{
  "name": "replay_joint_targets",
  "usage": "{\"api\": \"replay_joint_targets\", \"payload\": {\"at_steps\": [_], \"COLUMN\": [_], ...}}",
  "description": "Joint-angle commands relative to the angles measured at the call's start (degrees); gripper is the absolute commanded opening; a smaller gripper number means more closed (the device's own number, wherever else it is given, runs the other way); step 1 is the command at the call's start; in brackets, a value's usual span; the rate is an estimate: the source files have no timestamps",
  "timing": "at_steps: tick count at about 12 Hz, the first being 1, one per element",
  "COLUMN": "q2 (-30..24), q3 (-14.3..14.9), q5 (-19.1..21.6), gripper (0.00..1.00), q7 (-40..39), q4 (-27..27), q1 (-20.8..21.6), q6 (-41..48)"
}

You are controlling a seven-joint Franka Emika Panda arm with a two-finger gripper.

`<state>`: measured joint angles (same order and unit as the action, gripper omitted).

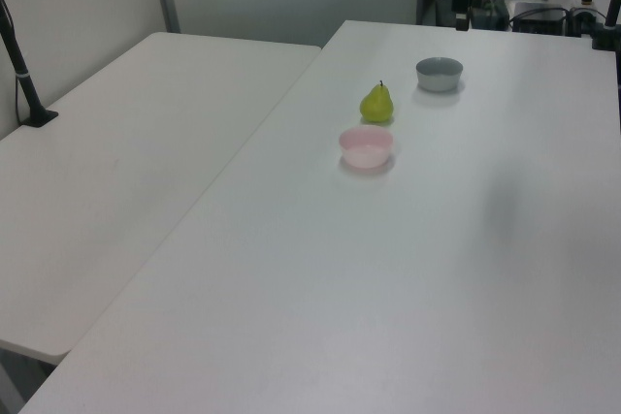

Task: Place the pear in the bowl

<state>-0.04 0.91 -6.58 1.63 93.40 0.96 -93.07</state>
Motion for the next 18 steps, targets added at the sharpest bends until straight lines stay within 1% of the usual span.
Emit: {"api": "replay_joint_targets", "payload": {"at_steps": [1, 4, 7, 10, 13, 17, 18], "q2": [0.0, 1.7, 2.9, 5.6, 9.6, 15.8, 17.2], "q3": [0.4, 0.4, 0.4, 0.4, 0.3, 0.3, 0.3], "q5": [-0.1, -0.1, 0.0, -0.4, -0.2, -0.1, 0.1], "gripper": [1.0, 1.0, 1.0, 1.0, 1.0, 1.0, 1.0], "q7": [-2.7, -4.0, -4.3, -4.4, -4.4, -3.8, -3.9], "q4": [-0.2, -0.2, -0.2, -0.1, 0.1, -0.1, -0.1], "q1": [-2.1, -3.9, -6.2, -7.1, -8.7, -9.3, -10.3], "q6": [-1.8, -2.2, -5.5, -6.4, -12.3, -24.7, -27.1]}}
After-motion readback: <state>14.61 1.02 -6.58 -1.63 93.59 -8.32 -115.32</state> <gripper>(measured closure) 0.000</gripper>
